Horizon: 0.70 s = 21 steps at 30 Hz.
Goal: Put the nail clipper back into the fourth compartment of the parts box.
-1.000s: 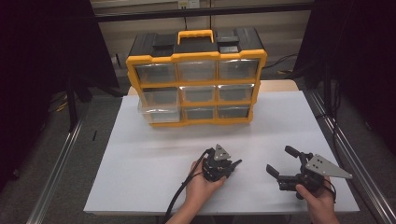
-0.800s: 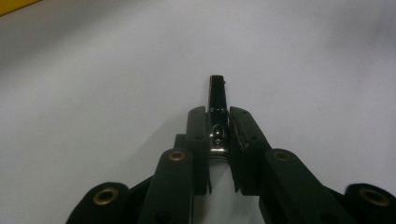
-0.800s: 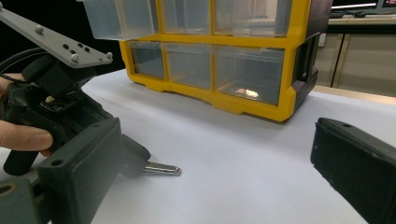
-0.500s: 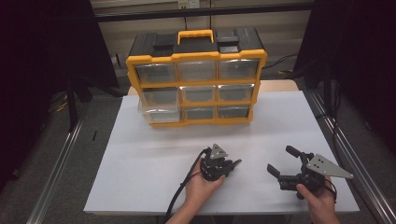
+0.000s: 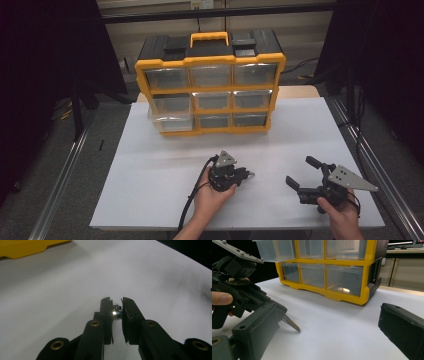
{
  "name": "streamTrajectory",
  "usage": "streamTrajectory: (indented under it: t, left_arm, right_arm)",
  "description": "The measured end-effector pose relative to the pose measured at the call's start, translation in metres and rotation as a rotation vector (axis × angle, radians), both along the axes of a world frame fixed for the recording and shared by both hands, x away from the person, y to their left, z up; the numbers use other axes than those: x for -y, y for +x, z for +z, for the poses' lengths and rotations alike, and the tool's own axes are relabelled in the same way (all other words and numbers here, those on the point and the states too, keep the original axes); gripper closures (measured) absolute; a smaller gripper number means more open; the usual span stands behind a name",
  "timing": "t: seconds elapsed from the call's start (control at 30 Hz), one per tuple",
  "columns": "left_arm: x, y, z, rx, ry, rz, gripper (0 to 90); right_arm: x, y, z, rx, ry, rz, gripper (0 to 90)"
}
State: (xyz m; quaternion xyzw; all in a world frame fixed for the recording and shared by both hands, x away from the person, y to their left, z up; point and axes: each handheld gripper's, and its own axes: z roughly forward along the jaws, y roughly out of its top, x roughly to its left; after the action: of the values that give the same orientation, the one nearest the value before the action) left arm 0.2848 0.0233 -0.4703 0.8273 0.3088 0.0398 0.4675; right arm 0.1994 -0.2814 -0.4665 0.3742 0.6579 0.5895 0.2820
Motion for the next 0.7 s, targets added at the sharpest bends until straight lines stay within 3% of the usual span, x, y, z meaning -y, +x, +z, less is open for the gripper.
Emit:
streamTrajectory:
  t: [0.4,0.57,0.7]
  left_arm:
    - [0.006,0.002,-0.006,-0.025,0.013,-0.005,79.3]
    - [0.009,0.001,-0.013,-0.028,0.074,-0.017,79.2]
    - [0.010,0.002,-0.017,-0.039,0.071,-0.025,78.5]
  right_arm:
    - [0.000,0.000,0.000,-0.001,0.000,0.000,2.6]
    - [0.000,0.000,0.000,-0.002,0.000,0.003,2.6]
    - [0.000,0.000,0.000,-0.003,0.005,0.003,2.6]
